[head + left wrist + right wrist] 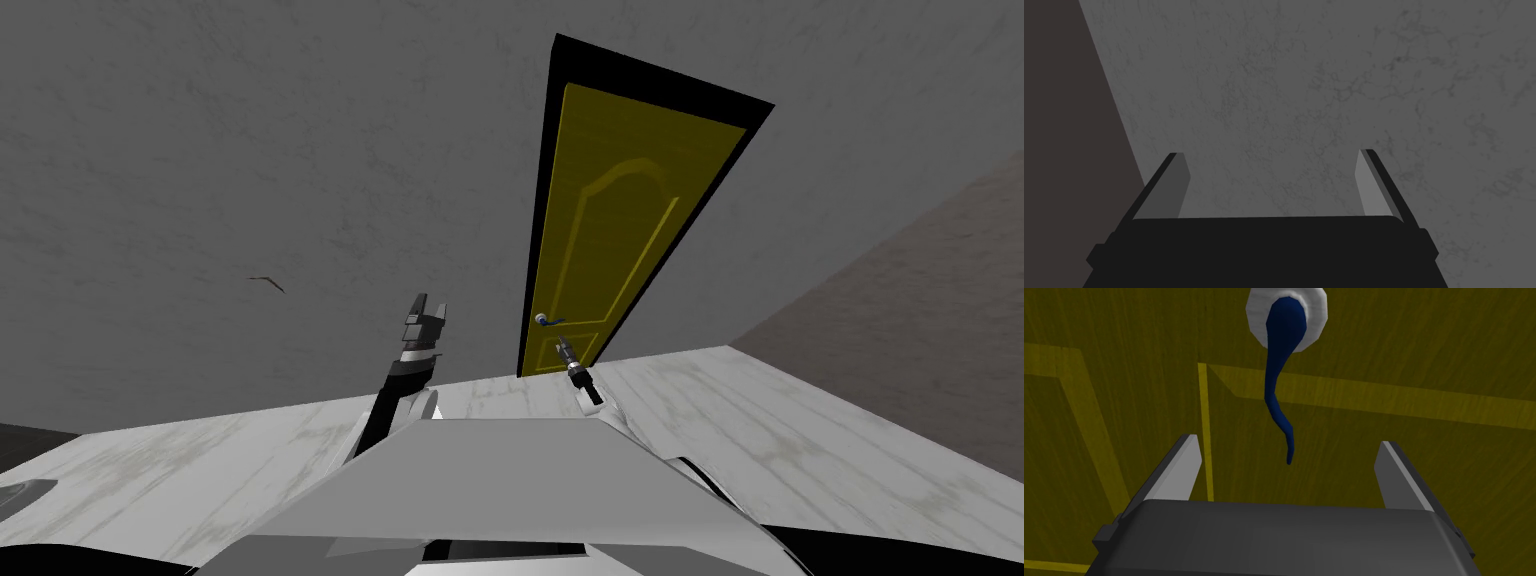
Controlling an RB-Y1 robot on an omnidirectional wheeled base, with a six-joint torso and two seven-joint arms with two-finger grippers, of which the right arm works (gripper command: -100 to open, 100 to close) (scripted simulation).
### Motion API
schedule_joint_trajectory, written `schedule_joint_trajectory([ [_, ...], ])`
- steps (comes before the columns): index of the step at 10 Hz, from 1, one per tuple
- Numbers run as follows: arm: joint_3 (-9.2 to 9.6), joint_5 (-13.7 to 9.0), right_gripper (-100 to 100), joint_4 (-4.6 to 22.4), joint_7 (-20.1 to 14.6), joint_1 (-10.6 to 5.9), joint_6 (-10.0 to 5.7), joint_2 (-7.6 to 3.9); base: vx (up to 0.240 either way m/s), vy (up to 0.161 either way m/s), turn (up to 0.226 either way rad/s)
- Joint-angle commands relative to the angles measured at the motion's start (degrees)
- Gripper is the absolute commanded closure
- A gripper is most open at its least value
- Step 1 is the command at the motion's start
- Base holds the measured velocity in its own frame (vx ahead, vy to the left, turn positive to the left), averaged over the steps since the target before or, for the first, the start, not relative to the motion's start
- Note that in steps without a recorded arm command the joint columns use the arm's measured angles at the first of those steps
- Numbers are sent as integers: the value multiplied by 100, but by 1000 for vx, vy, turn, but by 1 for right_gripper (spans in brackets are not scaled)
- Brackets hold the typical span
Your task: Pull the door open
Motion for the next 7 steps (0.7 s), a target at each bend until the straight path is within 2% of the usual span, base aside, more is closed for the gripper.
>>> schedule_joint_trajectory([
  [1,-88,-61,-100,100,-60,65,-111,-109,143,53,165],
  [2,-120,-83,-100,136,-83,90,-152,-149,184,80,170],
  [5,-311,-215,-100,352,-214,231,-392,-386,185,71,167],
  [6,-349,-241,-100,396,-240,260,-440,-434,172,52,155],
  [7,-421,-291,-100,477,-289,313,-530,-522,143,26,270],
])
